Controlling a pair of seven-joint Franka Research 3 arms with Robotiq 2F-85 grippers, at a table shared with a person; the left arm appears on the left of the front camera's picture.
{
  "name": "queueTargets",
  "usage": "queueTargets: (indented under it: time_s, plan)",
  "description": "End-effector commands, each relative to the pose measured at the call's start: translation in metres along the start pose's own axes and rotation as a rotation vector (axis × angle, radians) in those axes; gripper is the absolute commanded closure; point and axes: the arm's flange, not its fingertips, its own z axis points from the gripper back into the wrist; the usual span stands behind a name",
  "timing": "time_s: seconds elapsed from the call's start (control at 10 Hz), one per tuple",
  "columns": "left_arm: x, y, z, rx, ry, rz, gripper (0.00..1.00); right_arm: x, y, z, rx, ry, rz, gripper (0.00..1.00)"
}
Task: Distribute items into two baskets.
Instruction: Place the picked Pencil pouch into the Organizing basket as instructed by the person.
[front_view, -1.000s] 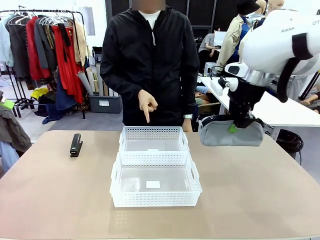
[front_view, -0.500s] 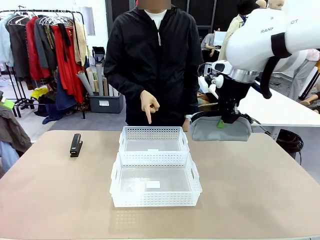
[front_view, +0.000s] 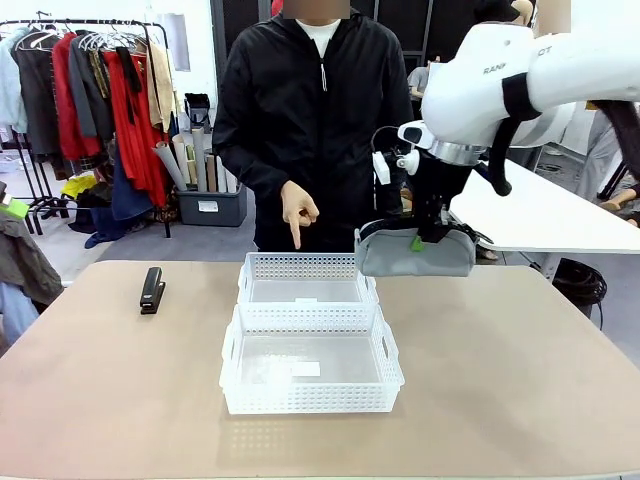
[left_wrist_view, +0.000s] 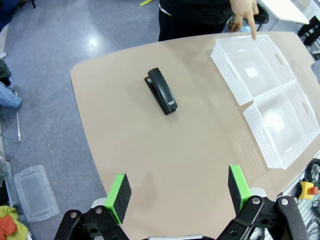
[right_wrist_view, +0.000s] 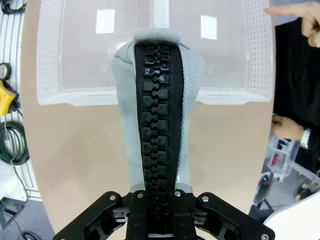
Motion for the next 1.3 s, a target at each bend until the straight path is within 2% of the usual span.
queueTargets:
  time_s: [0.0,0.3,0.6,1.2]
  plan:
    - [-0.001,0.000,0.000,-0.010,-0.008,0.003,0.00,0.015,-0.016,-0.003,-0.031,0.008,-0.016,1.00]
    - [-0.001,0.000,0.000,-0.010,-0.008,0.003,0.00,0.035,-0.033,-0.019,-0.069,-0.046,-0.029,1.00]
    - [-0.001,0.000,0.000,-0.010,-0.008,0.003,0.00,0.061,-0.049,-0.036,-0.061,0.008,-0.014,1.00]
    - [-0.001,0.000,0.000,-0.010,-0.008,0.003,0.00,0.114,-0.071,-0.065,-0.035,0.016,0.010,1.00]
